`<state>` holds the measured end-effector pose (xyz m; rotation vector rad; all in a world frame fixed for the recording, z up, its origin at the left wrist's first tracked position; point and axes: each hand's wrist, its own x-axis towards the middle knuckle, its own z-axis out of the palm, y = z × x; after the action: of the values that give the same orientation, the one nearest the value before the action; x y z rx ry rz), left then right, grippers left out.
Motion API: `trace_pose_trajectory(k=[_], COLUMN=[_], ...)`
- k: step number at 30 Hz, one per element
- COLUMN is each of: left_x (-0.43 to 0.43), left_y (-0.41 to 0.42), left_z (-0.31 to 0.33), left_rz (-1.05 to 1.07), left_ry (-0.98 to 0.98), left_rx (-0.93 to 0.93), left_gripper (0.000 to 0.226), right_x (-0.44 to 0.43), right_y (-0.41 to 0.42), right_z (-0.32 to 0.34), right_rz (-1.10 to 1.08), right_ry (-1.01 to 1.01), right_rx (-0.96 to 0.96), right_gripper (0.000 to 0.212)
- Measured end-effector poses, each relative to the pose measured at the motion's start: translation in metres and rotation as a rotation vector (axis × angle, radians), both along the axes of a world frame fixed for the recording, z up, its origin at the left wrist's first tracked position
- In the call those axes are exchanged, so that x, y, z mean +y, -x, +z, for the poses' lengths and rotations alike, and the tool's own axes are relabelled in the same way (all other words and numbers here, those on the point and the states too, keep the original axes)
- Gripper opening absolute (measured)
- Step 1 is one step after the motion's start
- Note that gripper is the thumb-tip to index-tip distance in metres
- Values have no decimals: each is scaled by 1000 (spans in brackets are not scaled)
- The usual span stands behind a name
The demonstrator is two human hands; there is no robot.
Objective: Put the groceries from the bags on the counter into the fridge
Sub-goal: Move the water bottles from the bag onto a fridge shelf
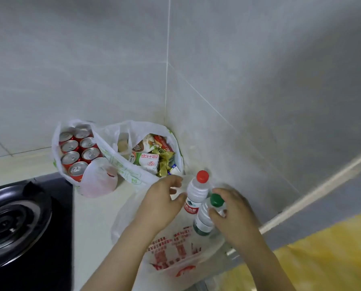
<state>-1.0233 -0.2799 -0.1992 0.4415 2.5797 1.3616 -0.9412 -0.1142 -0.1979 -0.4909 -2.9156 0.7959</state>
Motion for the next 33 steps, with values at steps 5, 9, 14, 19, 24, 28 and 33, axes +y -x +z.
trace_pose_trajectory(k=[5, 9, 14, 19, 24, 28, 33], left_x=[25, 46, 67, 74, 66, 51, 39], left_y=[31, 44, 53, 58, 48, 40, 35], left_z=[-17, -33, -48, -63, -76, -78, -75], left_rz=[-108, -211, -211, -142, -5, 50, 72], left_ry=[-8, -12, -29, -30, -211, -363, -398], left_rx=[-6, 16, 61, 139, 67, -86, -118], left_gripper=[45, 43, 33, 26, 6, 13, 16], right_x=[-5, -7, -9, -9, -13, -19, -18], right_y=[6, 2, 0, -5, -7, -2, 11], right_z=[-16, -24, -30, -39, -53, -59, -66], right_rz=[-63, -101, -151, -239, -390, -459, -487], right_ry=[59, 146, 170, 262, 434, 544, 597], right_rx=[36, 21, 15, 46, 191, 298, 288], right_gripper=[32, 35, 28, 28, 29, 24, 16])
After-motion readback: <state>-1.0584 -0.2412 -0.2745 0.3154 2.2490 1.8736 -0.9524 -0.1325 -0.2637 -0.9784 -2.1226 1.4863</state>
